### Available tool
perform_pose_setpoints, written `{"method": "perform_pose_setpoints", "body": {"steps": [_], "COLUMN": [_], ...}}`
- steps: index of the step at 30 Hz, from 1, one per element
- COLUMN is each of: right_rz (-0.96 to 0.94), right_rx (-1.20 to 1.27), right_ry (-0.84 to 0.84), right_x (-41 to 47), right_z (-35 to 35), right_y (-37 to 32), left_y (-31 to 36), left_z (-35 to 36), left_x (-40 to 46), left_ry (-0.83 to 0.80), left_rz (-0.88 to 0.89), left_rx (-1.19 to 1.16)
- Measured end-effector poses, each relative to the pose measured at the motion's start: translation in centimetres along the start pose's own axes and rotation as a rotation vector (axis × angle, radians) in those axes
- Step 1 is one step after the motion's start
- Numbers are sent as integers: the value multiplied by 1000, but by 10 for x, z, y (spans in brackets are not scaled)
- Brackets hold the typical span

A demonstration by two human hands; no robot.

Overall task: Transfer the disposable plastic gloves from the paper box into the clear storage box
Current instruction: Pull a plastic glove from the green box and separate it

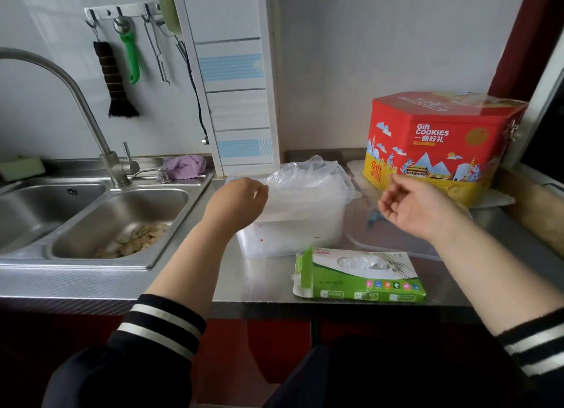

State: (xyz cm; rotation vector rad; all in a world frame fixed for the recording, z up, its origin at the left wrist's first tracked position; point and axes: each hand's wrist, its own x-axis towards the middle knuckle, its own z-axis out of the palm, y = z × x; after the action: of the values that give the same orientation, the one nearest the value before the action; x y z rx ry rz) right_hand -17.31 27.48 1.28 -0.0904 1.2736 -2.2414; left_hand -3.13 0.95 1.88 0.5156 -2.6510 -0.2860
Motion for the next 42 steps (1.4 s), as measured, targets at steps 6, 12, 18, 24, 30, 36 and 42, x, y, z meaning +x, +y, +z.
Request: {"method": "perform_pose_setpoints", "body": {"steps": [6,12,18,24,30,36,42], "right_rz": [-196,-382,-437,-498,-715,-679,-418], "right_rx": [-1132,-1620,-1543,-1554,-1749,-1900,-1550], "right_ry": [-318,-304,-228,-128,-69,-49,-62], "right_x": [-44,-42,-34,-27,-31,-34,-34], "right_z": [-2,-13,-13,-9,-12,-2,-3], "right_y": [40,64,75,86,97,94,88], "left_y": [-3,-4,-7,-9,-10,35,57], "left_z": [-5,-8,-4,6,11,40,98], "left_x": [1,9,8,-2,-13,-62,-104], "left_ry": [71,77,175,261,574,851,65], "left_rz": [37,10,-149,-240,-257,480,307], "left_rx": [-149,-113,-293,-518,-670,-343,-427]}}
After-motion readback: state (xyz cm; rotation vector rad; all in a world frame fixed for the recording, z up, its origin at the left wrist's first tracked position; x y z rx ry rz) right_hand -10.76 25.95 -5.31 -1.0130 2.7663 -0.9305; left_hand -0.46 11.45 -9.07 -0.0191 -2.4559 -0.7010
